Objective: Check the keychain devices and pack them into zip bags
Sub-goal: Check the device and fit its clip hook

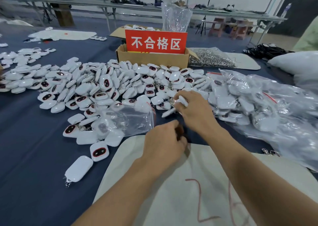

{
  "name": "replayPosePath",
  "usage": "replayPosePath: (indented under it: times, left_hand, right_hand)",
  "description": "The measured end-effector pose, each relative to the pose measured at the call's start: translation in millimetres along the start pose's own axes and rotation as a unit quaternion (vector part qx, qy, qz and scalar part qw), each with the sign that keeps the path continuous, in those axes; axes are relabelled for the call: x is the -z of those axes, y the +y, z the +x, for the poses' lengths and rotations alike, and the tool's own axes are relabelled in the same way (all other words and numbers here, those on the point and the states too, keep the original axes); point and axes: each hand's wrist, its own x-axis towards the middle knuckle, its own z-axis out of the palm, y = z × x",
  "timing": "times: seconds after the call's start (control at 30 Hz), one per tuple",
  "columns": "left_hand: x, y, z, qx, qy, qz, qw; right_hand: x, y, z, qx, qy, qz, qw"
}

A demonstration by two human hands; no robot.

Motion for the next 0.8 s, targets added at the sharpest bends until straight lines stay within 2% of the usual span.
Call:
replayPosePath:
  times: [0.07,0.13,0.2,0.23,0.3,0.37,0.5,0.63,0.7,0.8]
  left_hand:
    - [-0.7,-1.2,-0.1,0.017,0.009,-0.046,0.999]
    - [-0.5,-0.9,0.0,0.033,0.033,-0.124,0.991]
    - [2.5,3.3,-0.1,0.037,0.038,-0.199,0.979]
    - [4.9,5.2,0.0,0.04,0.027,-0.238,0.97]
    - [8.8,7.1,1.6,0.044,-0.011,-0.328,0.944]
    - [10.1,7.3,3.9,0.045,-0.04,-0.389,0.919]
    - [9.1,3.8,8.2,0.038,-0.029,-0.382,0.923]
    - [10.7,4.5,8.6,0.05,-0.021,-0.383,0.922]
    - [10.8,7.5,8.5,0.06,-0.019,-0.394,0.917]
    - [11.6,9.7,6.4,0.063,-0.015,-0.411,0.909]
  right_hand:
    - [13.2,-5.6,-28.3,-0.087,0.048,0.136,0.986]
    - [21.5,-10.6,-54.8,-0.182,0.069,0.308,0.931]
    - [25.6,-12.2,-77.2,-0.251,0.041,0.426,0.868]
    - [27.2,-11.8,-85.2,-0.261,0.01,0.447,0.856]
    - [30.1,-8.0,-92.5,-0.24,-0.064,0.443,0.862]
    - [32.6,-3.0,-91.2,-0.21,-0.093,0.423,0.877]
    - [35.6,3.8,-84.5,-0.188,-0.081,0.382,0.901]
    - [39.9,3.3,-88.3,-0.146,-0.136,0.305,0.931]
    - [39.9,2.4,-89.1,-0.144,-0.126,0.327,0.925]
    - [35.9,0.3,-88.9,-0.167,-0.044,0.403,0.899]
